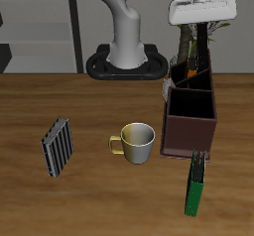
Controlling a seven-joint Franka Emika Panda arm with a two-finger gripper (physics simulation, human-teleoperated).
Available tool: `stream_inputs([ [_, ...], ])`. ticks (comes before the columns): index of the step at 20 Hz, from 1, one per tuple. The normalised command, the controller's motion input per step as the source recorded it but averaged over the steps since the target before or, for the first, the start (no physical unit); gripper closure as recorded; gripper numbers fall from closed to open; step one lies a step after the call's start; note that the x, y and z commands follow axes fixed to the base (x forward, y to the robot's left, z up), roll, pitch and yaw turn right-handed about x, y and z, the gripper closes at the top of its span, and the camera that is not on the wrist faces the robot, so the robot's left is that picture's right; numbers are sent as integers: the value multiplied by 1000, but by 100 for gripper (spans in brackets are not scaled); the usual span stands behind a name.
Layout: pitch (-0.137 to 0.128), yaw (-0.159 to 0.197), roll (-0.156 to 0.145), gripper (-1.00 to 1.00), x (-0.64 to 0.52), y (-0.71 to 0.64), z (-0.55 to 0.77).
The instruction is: Place the yellow book into the left desk caddy's front compartment and place the orange book into the left desk caddy's left compartment and place the black book into the left desk caddy's back compartment
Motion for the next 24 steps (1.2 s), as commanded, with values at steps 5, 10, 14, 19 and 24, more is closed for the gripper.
stream_inputs([
  [5,-9,-6,-28,100,54,-100,75],
  [10,48,-6,-14,100,94,-66,-195],
  [14,29,-18,0,100,55,-65,-115],
  [19,23,-6,9,100,-38,42,-122],
  [24,43,-8,-5,100,81,-44,-174],
])
